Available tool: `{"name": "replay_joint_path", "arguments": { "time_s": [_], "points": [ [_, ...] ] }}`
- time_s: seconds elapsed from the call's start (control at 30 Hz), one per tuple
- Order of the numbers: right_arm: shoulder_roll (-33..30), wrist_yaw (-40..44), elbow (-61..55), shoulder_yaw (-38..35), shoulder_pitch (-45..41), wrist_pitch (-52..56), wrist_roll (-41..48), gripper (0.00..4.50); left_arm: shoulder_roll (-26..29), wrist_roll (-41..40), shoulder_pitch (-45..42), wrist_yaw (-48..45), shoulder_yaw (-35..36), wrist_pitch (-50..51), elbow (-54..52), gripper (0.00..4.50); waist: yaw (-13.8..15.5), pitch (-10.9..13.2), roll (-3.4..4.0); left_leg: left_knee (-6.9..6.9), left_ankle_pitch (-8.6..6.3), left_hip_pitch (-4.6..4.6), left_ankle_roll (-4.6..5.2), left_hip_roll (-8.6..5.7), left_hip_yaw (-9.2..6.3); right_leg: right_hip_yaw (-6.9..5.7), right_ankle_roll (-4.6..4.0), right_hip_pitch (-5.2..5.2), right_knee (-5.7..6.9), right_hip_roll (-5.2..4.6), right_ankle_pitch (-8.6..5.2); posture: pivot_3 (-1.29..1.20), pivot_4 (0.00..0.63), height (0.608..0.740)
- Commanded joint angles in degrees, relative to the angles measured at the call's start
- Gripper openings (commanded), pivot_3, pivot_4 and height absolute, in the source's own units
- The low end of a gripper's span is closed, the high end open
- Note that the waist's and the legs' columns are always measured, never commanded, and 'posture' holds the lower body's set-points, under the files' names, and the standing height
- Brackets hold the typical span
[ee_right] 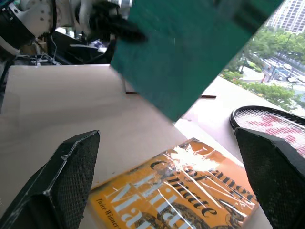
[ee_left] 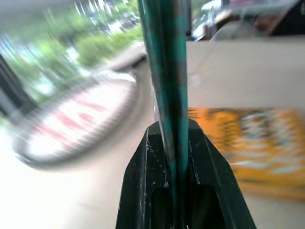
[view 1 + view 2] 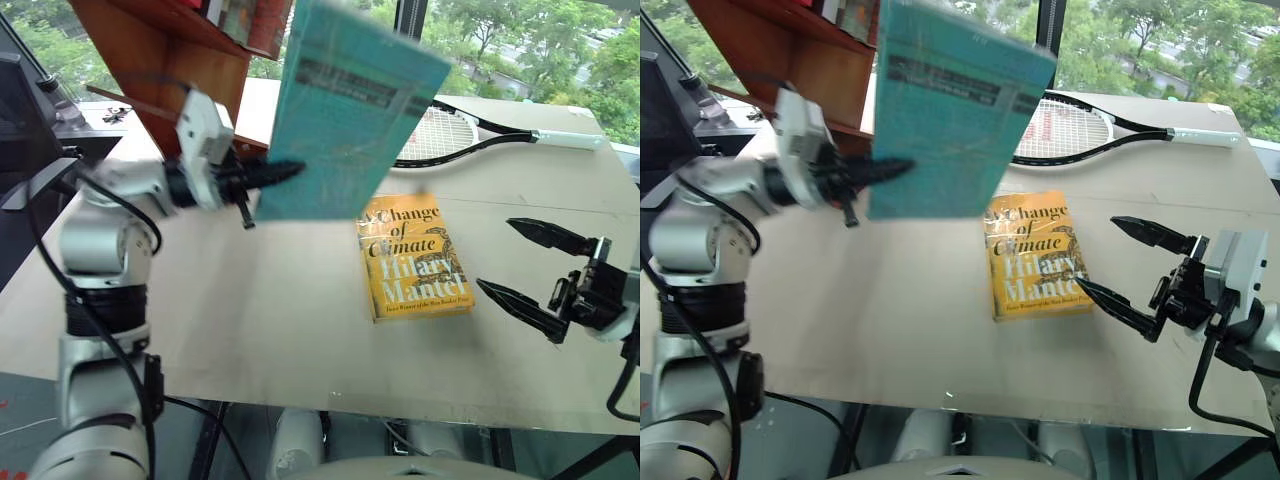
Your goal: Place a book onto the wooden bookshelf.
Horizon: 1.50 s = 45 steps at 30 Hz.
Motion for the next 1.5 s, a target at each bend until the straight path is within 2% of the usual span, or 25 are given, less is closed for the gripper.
{"name": "replay_joint_path", "arguments": {
  "time_s": [0.03, 0.1, 0.17, 0.27, 0.37, 0.47, 0.57, 0.6, 0.67, 0.7, 0.73, 0.83, 0.87, 1.0, 1.1, 1.13, 1.17, 1.23, 1.3, 1.33, 1.37, 1.43, 1.5],
  "points": [
    [0.33, 0.88, 0.95, 1.64, -2.83, -1.66, 0.02, 4.50, 6.04, 6.67, -6.49, -4.01, 0.25, -25.35, 14.13, 0.06, -0.06, -0.04, 0.07, 0.00, 0.00, 0.00, 0.00, 0.00, 0.00, 0.00, 0.00, 0.01, -0.05, 0.00, 0.00, 0.00, 0.150, 0.740],
    [0.96, 1.54, 2.60, 3.96, -5.66, -2.03, -0.31, 4.50, 11.43, 12.01, -12.46, -6.14, -2.70, -40.49, 30.00, 0.06, -0.34, -0.07, 0.19, -0.01, -0.01, 0.04, 0.01, -0.01, 0.09, 0.03, 0.16, 0.03, -0.04, 0.01, 0.08, 0.00, 0.150, 0.740],
    [1.34, 1.88, 3.78, 5.61, -7.53, -2.41, -1.03, 4.50, 13.69, 14.62, -16.62, -7.98, -4.90, -48.66, 40.73, 0.06, -0.34, -0.10, 0.30, -0.06, -0.01, 0.05, 0.02, 0.00, 0.21, 0.06, 0.18, 0.01, -0.07, 0.03, 0.09, 0.00, 0.150, 0.740],
    [1.92, 1.95, 5.08, 7.31, -9.65, -2.69, -1.65, 4.50, 16.59, 26.17, -23.41, 1.13, -10.08, -56.23, 55.30, 0.06, -0.06, 0.01, 0.15, -0.03, 0.00, -0.02, 0.01, 0.01, 0.32, 0.02, 0.20, -0.05, -0.01, 0.05, 0.08, 0.00, 0.150, 0.740],
    [2.26, 1.77, 5.30, 8.09, -10.32, -2.85, -2.45, 4.50, 18.73, 38.44, -28.46, 13.60, -17.01, -59.00, 64.12, 0.06, -0.10, 0.08, -0.02, 0.17, -0.03, -0.23, 0.05, 0.01, 0.23, -0.06, 0.23, -0.07, -0.04, 0.05, 0.08, 0.00, 0.150, 0.740],
    [2.41, 1.07, 4.11, 7.53, -9.35, -2.69, -2.44, 4.50, 20.64, 51.49, -31.40, 29.61, -25.45, -55.71, 67.93, 0.06, -0.18, 0.09, -0.02, 0.25, -0.12, -0.26, 0.20, 0.01, 0.31, 0.00, 0.33, -0.07, -0.06, 0.00, 0.03, 0.00, 0.150, 0.740],
    [2.40, 0.25, 3.07, 7.24, -8.58, -2.38, -2.29, 4.50, 20.83, 58.86, -33.83, 40.27, -30.96, -52.26, 70.47, 0.06, -0.24, 0.09, -0.03, 0.25, -0.13, -0.26, 0.20, 0.01, 0.32, 0.01, 0.35, -0.10, -0.02, 0.00, 0.01, 0.00, 0.150, 0.740],
    [2.39, -0.17, 2.61, 7.35, -8.44, -2.24, -2.29, 4.50, 20.69, 59.05, -34.26, 40.30, -31.29, -50.74, 71.48, 0.06, -0.24, 0.09, -0.03, 0.25, -0.13, -0.26, 0.20, 0.02, 0.32, 0.01, 0.35, -0.13, 0.02, 0.00, 0.01, 0.00, 0.150, 0.740],
    [2.26, -0.64, 1.95, 7.27, -7.92, -2.13, -2.24, 4.50, 20.56, 57.23, -34.72, 38.69, -30.23, -48.73, 72.95, 0.80, -0.43, 0.09, -0.03, 0.25, -0.13, -0.23, 0.20, 0.03, 0.35, 0.02, 0.34, -0.16, 0.14, -0.01, 0.00, 0.00, 0.150, 0.740],
    [2.17, -0.82, 1.65, 7.08, -7.60, -2.07, -2.11, 4.50, 20.74, 56.45, -34.93, 38.24, -29.62, -48.27, 73.26, 1.02, -0.54, 0.09, -0.03, 0.25, -0.13, -0.22, 0.20, 0.06, 0.37, 0.02, 0.34, -0.20, 0.18, 0.00, 0.00, 0.00, 0.150, 0.740],
    [2.09, -0.97, 1.41, 6.81, -7.28, -1.97, -1.90, 4.50, 20.87, 53.85, -34.97, 36.06, -27.48, -47.62, 73.54, 1.47, -0.55, 0.09, -0.03, 0.25, -0.13, -0.22, 0.20, 0.08, 0.36, 0.02, 0.34, -0.22, 0.21, 0.01, -0.01, 0.00, 0.150, 0.740],
    [2.09, -1.00, 1.59, 6.96, -6.96, -2.06, -2.12, 4.50, 21.90, 39.17, -33.36, 18.39, -15.64, -43.40, 74.35, 2.93, -0.56, 0.14, -0.12, 0.28, -0.13, -0.35, 0.20, 0.09, 0.37, 0.02, 0.31, -0.35, 0.23, 0.02, 0.00, 0.00, 0.150, 0.740],
    [2.10, -0.87, 1.80, 7.14, -7.04, -2.10, -2.13, 4.50, 22.19, 35.12, -32.68, 13.24, -12.27, -41.85, 74.19, 2.93, -0.61, 0.14, -0.12, 0.33, -0.13, -0.38, 0.19, 0.09, 0.40, 0.02, 0.31, -0.36, 0.22, 0.00, 0.00, 0.00, 0.150, 0.740],
    [2.28, 0.64, 4.60, 9.07, -9.62, -2.24, -2.52, 4.50, 25.53, 18.42, -27.23, -9.39, 2.05, -22.85, 72.43, 2.93, -1.32, 0.14, -0.12, 0.35, 0.00, -0.39, -0.01, 0.09, 0.49, 0.04, 0.33, -0.38, 0.19, -0.05, -0.01, 0.00, 0.150, 0.740],
    [2.31, 1.85, 6.58, 9.89, -11.41, -2.21, -2.60, 4.50, 28.04, 10.64, -20.44, -18.56, 7.73, -9.84, 67.44, 2.93, -1.97, 0.13, -0.14, 0.36, -0.01, -0.37, 0.00, 0.09, 0.47, 0.05, 0.33, -0.37, 0.24, -0.04, 0.00, 0.00, 0.150, 0.740],
    [2.17, 2.59, 7.71, 10.28, -12.21, -2.17, -2.70, 4.50, 28.43, 2.65, -10.36, -19.66, 11.31, 0.42, 58.30, 2.55, -1.97, 0.12, -0.16, 0.36, -0.02, -0.36, 0.02, 0.09, 0.44, 0.05, 0.33, -0.36, 0.29, -0.03, 0.00, 0.00, 0.150, 0.740],
    [2.05, 3.18, 8.62, 10.63, -12.94, -2.15, -2.80, 4.50, 27.77, -4.05, 0.00, -20.35, 15.69, 10.53, 48.12, 2.42, -2.38, 0.16, 0.01, 0.36, -0.03, -0.36, 0.04, 0.10, 0.38, 0.02, 0.33, -0.35, 0.29, -0.03, 0.00, 0.00, 0.150, 0.740],
    [1.81, 4.07, 9.89, 10.90, -13.91, -2.12, -2.91, 4.50, 23.02, -12.01, 20.18, -20.09, 24.66, 23.11, 25.09, 1.72, -2.55, 0.18, 0.06, 0.28, -0.03, -0.10, 0.03, 0.15, 0.21, 0.24, 0.39, -0.21, 0.40, -0.20, -0.04, 0.00, 0.150, 0.740],
    [1.60, 4.44, 10.55, 10.93, -14.72, -2.02, -3.02, 4.50, 13.88, -17.33, 32.75, -12.69, 27.53, 27.44, 3.93, 0.83, -2.17, 0.22, 0.18, 0.29, 0.01, -0.02, -0.03, 0.25, 0.11, 0.08, 0.40, -0.11, 0.32, -0.29, -0.05, 0.00, 0.150, 0.740],
    [1.50, 4.58, 10.75, 10.85, -15.02, -1.93, -3.04, 4.50, 8.62, -19.86, 36.16, -6.92, 26.89, 28.81, -4.99, 0.28, -1.66, 0.22, 0.21, 0.30, -0.01, 0.03, 0.00, 0.21, 0.08, 0.05, 0.40, -0.01, 0.27, -0.41, -0.04, 0.00, 0.150, 0.740],
    [1.46, 4.65, 10.84, 10.80, -15.22, -1.83, -3.06, 4.50, 5.06, -21.57, 38.24, -2.72, 26.62, 30.14, -11.03, 0.05, -1.21, 0.21, 0.12, 0.35, -0.04, 0.04, 0.03, 0.16, 0.03, -0.04, 0.41, 0.07, 0.31, -0.48, -0.04, 0.00, 0.150, 0.740],
    [0.96, 4.26, 10.00, 10.12, -14.76, -1.46, -3.16, 4.50, -6.53, -18.35, 38.65, 9.05, 21.14, 25.73, -19.83, 0.05, -0.60, 0.10, -0.02, 0.45, -0.04, 0.01, 0.02, 0.13, -0.19, -0.22, 0.39, 0.21, 0.23, -0.33, -0.03, 0.00, 0.150, 0.740],
    [0.24, 3.30, 8.14, 8.89, -13.52, -0.70, -2.54, 4.50, -18.81, -7.36, 37.11, 21.13, 12.06, 14.89, -23.03, 0.05, 0.28, 0.04, -0.02, 0.47, -0.11, 0.14, 0.16, -0.07, -0.22, -0.21, 0.39, 0.48, 0.20, -0.35, -0.03, 0.00, 0.150, 0.740]
  ]
}}
